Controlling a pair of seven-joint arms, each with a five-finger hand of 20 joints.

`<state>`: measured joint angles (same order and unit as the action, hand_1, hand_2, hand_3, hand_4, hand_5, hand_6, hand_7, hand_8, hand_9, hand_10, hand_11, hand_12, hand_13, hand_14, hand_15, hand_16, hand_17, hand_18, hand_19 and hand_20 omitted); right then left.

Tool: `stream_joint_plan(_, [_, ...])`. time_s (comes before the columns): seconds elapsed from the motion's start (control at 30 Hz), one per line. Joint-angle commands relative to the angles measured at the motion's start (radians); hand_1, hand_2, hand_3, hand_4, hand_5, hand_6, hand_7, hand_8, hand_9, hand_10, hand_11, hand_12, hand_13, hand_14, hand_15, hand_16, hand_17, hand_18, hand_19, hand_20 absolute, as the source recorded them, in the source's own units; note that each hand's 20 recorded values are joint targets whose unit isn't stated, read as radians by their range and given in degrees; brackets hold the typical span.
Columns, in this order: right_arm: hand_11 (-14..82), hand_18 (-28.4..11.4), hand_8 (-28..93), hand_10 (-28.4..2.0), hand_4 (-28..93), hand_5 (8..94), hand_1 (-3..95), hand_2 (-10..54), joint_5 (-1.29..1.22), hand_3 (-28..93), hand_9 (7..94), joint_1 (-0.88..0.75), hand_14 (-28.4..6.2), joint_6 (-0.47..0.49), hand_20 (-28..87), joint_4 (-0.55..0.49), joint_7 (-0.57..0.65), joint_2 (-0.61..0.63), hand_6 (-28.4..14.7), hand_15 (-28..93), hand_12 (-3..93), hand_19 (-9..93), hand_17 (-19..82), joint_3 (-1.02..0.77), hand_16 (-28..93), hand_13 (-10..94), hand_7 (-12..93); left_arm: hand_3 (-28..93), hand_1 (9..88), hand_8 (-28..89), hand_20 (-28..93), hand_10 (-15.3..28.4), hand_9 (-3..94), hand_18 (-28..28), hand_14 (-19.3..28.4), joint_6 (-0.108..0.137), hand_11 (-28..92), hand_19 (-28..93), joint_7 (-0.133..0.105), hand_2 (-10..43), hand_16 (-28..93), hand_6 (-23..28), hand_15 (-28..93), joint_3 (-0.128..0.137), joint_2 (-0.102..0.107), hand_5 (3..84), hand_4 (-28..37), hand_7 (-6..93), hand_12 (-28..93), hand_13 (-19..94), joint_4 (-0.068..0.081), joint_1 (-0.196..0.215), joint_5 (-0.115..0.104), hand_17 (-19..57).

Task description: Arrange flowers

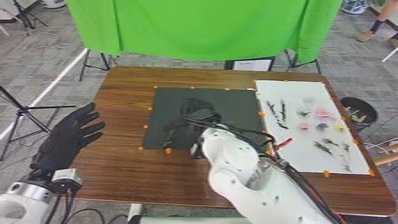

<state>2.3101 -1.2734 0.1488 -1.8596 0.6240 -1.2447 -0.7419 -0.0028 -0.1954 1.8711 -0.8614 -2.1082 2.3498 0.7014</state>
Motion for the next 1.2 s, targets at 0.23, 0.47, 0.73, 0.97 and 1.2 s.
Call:
stream_joint_plan(0.23, [61.6,-21.9,-19,-15.2,-28,40.0,22.2,-9.5,-0.071,90,44.0,-0.034,-13.8,0.060,56,-0.018,-0.278,0.029,-5.1,82,44.9,81,20,-0.052,33,46,53,69,27.0,-11,10,11.0,18.9,22.1,15.3,0.021,21,39,0.002,-8.3,1,2.8,32,0.000,-0.029,24.5,-25.9,20.8,18,17,-0.009,0.017,0.002,-9.8])
stream_joint_plan(0.47, [62.4,-22.1,-21,-14.7,-3,43.8,23.6,5.7,-0.038,93,35.4,-0.014,-14.3,0.082,58,0.022,-0.366,0.033,4.7,84,55.5,73,13,0.000,35,34,42,69,27.0,-11,10,11.0,18.9,22.1,15.3,0.023,21,39,-0.003,-8.2,1,2.9,32,-0.004,-0.031,24.6,-26.0,20.9,18,17,-0.006,0.014,0.001,-9.8])
stream_joint_plan(0.73, [66.1,-22.2,-19,-17.0,14,47.6,16.6,19.6,0.051,93,26.1,0.006,-16.3,0.168,59,0.044,-0.383,0.028,5.9,87,59.3,72,9,0.050,37,25,29,69,27.0,-11,10,11.0,18.9,22.1,15.3,0.021,21,39,-0.002,-8.1,1,2.9,32,-0.014,-0.025,24.6,-26.1,20.9,18,17,0.000,0.004,0.000,-9.8])
stream_joint_plan(0.97, [66.6,-22.3,-17,-17.6,19,48.5,15.1,23.3,0.105,93,24.7,0.017,-17.0,0.185,60,0.070,-0.393,0.033,5.3,88,61.0,71,8,0.078,39,23,24,69,27.1,-11,10,11.0,18.9,22.1,15.3,0.021,21,39,-0.002,-8.0,1,2.9,32,-0.017,-0.027,24.6,-26.0,21.0,18,17,0.000,0.007,-0.001,-9.8])
stream_joint_plan(1.2, [66.7,-22.3,-17,-17.9,19,49.3,13.7,24.4,0.148,93,24.5,0.029,-17.4,0.196,60,0.080,-0.385,0.047,4.7,88,61.4,71,8,0.096,39,22,23,69,27.0,-11,10,11.0,18.9,22.1,15.3,0.023,22,39,-0.002,-8.0,1,2.8,32,-0.019,-0.028,24.6,-26.0,21.1,18,17,0.001,0.008,-0.003,-9.8])
